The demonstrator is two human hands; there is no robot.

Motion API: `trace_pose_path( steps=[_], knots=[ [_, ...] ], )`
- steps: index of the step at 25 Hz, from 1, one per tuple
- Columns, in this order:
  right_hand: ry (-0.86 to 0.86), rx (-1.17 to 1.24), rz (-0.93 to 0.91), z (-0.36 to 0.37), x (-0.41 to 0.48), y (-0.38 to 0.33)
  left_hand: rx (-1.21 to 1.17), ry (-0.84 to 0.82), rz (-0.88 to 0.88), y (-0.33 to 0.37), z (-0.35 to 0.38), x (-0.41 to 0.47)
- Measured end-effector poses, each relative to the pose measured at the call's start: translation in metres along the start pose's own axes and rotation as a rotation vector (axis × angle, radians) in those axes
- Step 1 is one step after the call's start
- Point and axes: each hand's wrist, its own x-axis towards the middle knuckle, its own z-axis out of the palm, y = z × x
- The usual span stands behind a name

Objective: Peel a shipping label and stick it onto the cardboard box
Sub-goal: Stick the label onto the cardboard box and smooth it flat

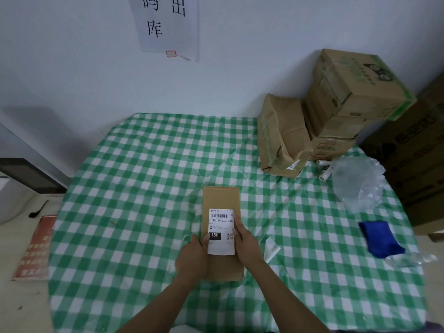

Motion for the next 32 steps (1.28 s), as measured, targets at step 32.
trace_pose_path(
  steps=[32],
  knots=[
    [0.003, -0.059, -0.036, 0.013, -0.027, 0.002, -0.149, -0.004, -0.036, -0.003, 0.017, -0.011]
  ],
)
